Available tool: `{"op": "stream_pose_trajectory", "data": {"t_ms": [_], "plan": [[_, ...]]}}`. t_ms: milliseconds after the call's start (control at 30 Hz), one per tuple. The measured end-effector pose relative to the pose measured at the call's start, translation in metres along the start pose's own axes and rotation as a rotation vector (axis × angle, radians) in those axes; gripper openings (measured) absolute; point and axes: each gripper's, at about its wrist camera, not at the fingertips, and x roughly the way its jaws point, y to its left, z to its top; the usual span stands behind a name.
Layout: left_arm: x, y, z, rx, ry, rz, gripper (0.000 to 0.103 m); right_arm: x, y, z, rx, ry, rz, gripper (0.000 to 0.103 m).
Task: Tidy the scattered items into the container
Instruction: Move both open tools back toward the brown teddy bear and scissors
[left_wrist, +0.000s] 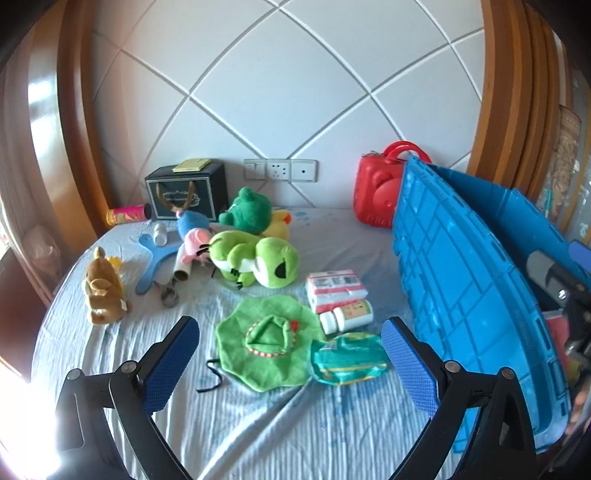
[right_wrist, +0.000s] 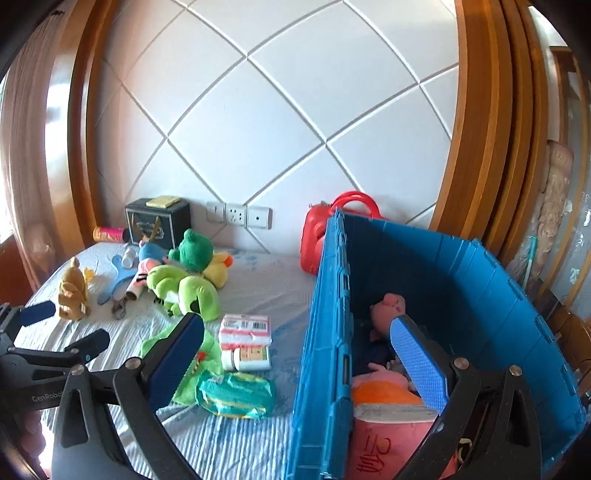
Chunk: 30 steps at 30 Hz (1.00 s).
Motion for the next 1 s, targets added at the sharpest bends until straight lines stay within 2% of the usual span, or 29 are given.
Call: {"op": "stream_pose_trajectory", "data": {"t_ms": [67, 300, 500, 733, 833, 1000], "plan": [[0.006, 0.025, 0.0, -0.007, 0.01, 0.011, 0.1, 0.002, 0.013, 0.005, 0.053, 0.013, 0.049, 0.103], [0.029, 0.108, -0.002, -0.031, 0.053, 0.054, 0.1, 0.03, 0.102, 0.001, 0.037, 0.026, 0.146, 0.103], [0.062, 0.165, -0.019, -0.087, 0.139, 0.108, 0.1, 0.093, 0.156, -0.023, 0.016, 0.188, 0.22, 0.103], [0.088, 0.234, -0.026, -0.186, 0.208, 0.243, 0.1, 0.156, 0.197, -0.03, -0.004, 0.293, 0.316, 0.103], [0.091, 0.267, -0.024, -0.234, 0.22, 0.32, 0.1, 0.176, 0.216, -0.026, -0.025, 0.308, 0.365, 0.103], [0.097, 0.323, -0.028, -0.31, 0.232, 0.389, 0.1, 0.203, 0.251, -0.024, -0.029, 0.341, 0.392, 0.103]]}}
